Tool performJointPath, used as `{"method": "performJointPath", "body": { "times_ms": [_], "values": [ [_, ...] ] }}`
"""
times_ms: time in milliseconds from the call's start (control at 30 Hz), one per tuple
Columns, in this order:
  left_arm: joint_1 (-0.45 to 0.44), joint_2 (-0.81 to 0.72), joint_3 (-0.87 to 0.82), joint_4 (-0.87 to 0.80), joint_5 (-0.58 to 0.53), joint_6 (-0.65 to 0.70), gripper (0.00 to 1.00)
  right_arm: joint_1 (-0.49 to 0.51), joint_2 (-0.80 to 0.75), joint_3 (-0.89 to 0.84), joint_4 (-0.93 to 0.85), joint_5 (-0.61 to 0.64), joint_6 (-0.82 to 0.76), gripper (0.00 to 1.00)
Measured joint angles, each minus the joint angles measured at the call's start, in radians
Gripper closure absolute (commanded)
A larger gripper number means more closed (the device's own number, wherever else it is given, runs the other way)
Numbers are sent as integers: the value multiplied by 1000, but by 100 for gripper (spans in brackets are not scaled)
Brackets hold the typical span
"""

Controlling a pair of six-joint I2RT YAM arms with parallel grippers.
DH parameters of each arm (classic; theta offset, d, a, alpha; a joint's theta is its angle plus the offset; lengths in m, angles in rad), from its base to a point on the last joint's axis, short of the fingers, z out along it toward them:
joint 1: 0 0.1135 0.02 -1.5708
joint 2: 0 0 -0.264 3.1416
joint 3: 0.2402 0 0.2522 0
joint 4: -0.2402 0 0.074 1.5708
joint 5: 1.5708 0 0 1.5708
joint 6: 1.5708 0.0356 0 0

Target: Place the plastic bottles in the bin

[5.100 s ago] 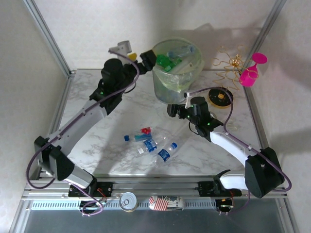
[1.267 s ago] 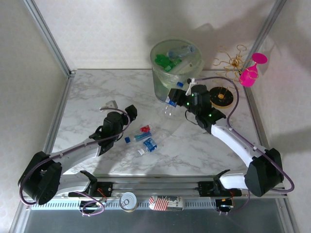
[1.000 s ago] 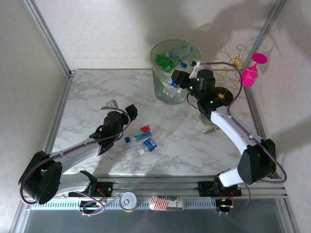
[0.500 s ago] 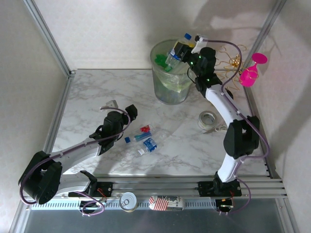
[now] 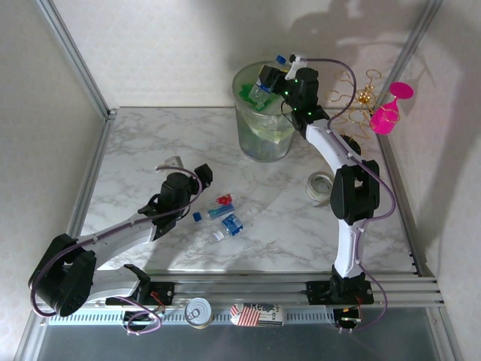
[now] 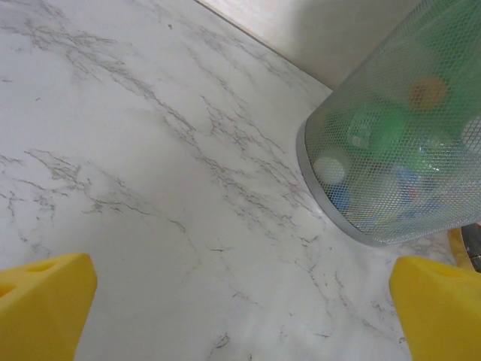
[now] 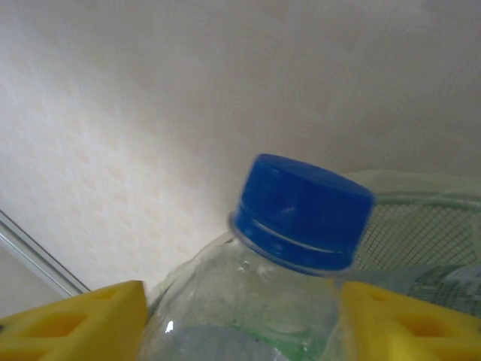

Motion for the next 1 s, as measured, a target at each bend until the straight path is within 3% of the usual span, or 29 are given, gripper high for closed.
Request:
{"method": "performJointPath", "body": {
  "times_ms": [67,433,733,1000],
  "values": [
    [0,0,0,0,0,1,0,0,0,10,-1,-2,-2,2],
    [0,-4,1,-68,32,8,0,0,-109,-49,-35,-12,-24,1],
    [-8,-40,1,-156,134,61,0,21,-447,-391,-35,-36,-69,1],
    [-89,-8,8,-270,208,131,0,47,-670,-742,-78,-38,-83,1]
  ]
}}
